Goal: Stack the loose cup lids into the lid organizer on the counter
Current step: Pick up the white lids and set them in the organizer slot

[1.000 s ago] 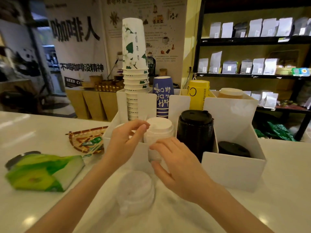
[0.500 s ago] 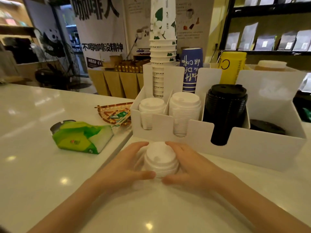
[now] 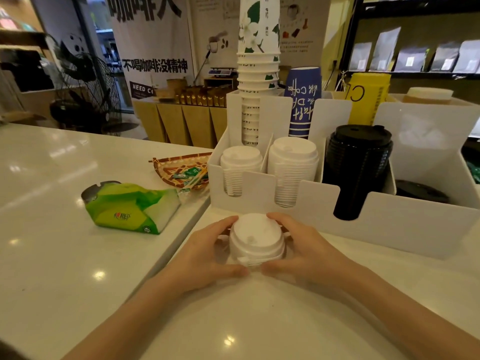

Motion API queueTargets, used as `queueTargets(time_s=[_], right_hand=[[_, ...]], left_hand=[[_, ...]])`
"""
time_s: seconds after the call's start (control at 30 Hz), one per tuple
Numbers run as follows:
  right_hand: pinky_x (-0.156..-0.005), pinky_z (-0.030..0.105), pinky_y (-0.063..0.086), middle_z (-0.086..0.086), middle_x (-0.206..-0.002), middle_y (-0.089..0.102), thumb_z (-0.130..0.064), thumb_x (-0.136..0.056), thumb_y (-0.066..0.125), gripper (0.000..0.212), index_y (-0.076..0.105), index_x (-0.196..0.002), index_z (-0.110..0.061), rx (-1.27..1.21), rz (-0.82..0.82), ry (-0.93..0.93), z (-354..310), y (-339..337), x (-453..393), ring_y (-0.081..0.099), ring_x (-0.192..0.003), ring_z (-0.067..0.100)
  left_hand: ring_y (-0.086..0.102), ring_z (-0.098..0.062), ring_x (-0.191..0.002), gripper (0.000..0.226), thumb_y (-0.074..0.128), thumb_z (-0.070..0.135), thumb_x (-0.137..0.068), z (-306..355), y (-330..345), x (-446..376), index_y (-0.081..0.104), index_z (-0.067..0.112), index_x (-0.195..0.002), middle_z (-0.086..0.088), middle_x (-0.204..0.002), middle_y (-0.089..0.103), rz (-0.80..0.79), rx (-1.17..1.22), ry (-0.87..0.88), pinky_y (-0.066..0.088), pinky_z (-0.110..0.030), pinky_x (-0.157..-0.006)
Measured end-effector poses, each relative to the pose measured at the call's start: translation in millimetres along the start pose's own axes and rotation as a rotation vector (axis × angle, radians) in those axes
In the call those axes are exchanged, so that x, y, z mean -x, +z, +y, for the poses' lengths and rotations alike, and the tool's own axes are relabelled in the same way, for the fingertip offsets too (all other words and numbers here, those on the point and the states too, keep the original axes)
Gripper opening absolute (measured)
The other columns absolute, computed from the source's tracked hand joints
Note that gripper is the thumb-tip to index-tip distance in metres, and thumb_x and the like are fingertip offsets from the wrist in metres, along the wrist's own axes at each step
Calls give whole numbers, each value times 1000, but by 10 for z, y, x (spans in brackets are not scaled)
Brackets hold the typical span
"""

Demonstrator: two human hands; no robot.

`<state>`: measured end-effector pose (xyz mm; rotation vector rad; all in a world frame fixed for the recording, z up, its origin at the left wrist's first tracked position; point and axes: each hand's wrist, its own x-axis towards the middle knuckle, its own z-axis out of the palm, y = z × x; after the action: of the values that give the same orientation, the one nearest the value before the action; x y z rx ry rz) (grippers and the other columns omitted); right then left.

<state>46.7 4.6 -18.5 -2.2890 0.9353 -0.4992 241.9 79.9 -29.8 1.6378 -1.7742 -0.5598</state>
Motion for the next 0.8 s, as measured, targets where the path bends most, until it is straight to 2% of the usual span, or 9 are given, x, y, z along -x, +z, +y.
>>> queueTargets(time_s=[0.13,0.23,0.33,0.4,0.5,0.6,0.7,0.8], right_hand=[[-87,13,38,-20,-117,48,-42,-59,78,82,33,-128,-34,-38,23,-22,-146,-75,-43,47,-107,1],[-89,16,39,-25,-114,48,-40,-58,79,82,33,-126,-38,-87,85,-35,-301,-176,-82,48,-107,0],[-92,20,40,-26,-115,49,-39,-57,80,82,34,-124,-42,-125,129,-48,-484,-308,-175,48,-107,-2],[-92,20,39,-19,-119,49,-38,-57,80,85,33,-128,-38,-131,155,-45,-603,-414,-268,48,-108,1],[-89,22,37,-16,-120,45,-43,-59,75,86,30,-131,-37,-157,133,-20,-770,-595,-437,46,-110,7],[-86,20,35,-10,-129,43,-53,-71,53,71,30,-135,-32,-217,162,-18,-889,-738,-677,41,-112,6],[-93,21,26,-6,-139,42,-41,-89,39,48,36,-134,-24,-137,300,-42,-883,-830,-962,35,-114,2],[-94,21,27,2,-138,46,-29,-93,36,39,41,-130,-18,-14,340,-36,-820,-873,-1206,40,-122,11]], left_hand=[[46,15,-107,85,79,45,-46,23,-105,13,36,50,-119,34,-116,50,72,114,5,42,-9,-85],[48,12,-108,78,77,48,-47,101,-253,-22,36,59,-112,47,-113,49,103,147,47,46,-12,-84],[49,12,-107,79,81,47,-48,186,-458,-123,36,58,-112,50,-108,49,140,178,75,46,-7,-78],[49,12,-108,82,77,44,-49,234,-621,-235,37,51,-119,41,-114,50,163,173,105,46,-6,-78],[50,0,-114,87,75,45,-48,320,-857,-409,38,38,-126,21,-125,50,198,173,154,47,-22,-91],[50,-8,-116,82,73,43,-50,392,-1036,-613,39,37,-124,11,-129,50,239,188,208,46,-29,-94],[49,-6,-114,71,75,35,-59,364,-1097,-863,40,37,-122,11,-128,48,280,144,234,43,-19,-90],[50,-7,-112,68,75,31,-63,282,-1069,-1067,43,30,-124,5,-128,48,296,120,243,46,-24,-92]])
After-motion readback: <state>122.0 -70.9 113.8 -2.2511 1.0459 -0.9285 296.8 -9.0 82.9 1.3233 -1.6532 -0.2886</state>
